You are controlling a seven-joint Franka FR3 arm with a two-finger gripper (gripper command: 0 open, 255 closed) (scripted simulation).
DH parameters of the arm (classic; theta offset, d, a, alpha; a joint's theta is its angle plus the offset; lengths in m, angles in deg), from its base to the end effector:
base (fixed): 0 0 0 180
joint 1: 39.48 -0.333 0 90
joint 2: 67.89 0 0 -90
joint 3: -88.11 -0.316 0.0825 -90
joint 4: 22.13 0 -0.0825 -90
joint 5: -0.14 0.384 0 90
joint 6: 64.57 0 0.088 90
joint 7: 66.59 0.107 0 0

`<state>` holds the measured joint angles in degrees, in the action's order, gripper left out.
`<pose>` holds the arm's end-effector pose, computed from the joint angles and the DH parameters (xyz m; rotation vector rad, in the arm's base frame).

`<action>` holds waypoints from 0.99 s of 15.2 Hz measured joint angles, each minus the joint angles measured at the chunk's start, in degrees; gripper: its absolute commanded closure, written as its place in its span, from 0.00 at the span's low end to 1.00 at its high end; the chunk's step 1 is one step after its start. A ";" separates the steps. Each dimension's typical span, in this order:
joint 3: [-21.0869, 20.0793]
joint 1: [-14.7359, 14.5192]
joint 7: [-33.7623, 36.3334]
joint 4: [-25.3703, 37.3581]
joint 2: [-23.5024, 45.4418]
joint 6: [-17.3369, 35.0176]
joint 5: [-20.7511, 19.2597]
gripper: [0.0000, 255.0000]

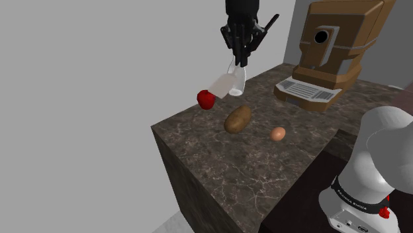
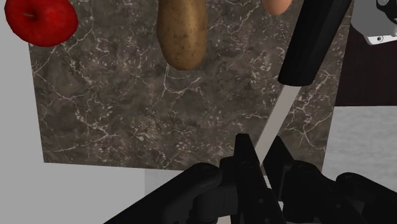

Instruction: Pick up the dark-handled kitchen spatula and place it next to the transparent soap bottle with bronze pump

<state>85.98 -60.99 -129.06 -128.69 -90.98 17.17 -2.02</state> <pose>0.3749 0.1633 0.6721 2.2751 2.1086 -0.0714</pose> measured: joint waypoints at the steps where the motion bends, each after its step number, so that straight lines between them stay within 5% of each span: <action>1: -0.02 0.01 -0.01 1.07 0.40 -0.67 -0.01 1.00; 5: 0.66 0.30 -1.07 2.32 -0.72 -3.01 -0.30 1.00; 15: 6.78 2.44 -9.24 -9.46 -17.43 -7.39 -4.31 1.00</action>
<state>92.76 -58.56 -138.30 -138.15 -108.41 9.78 -6.33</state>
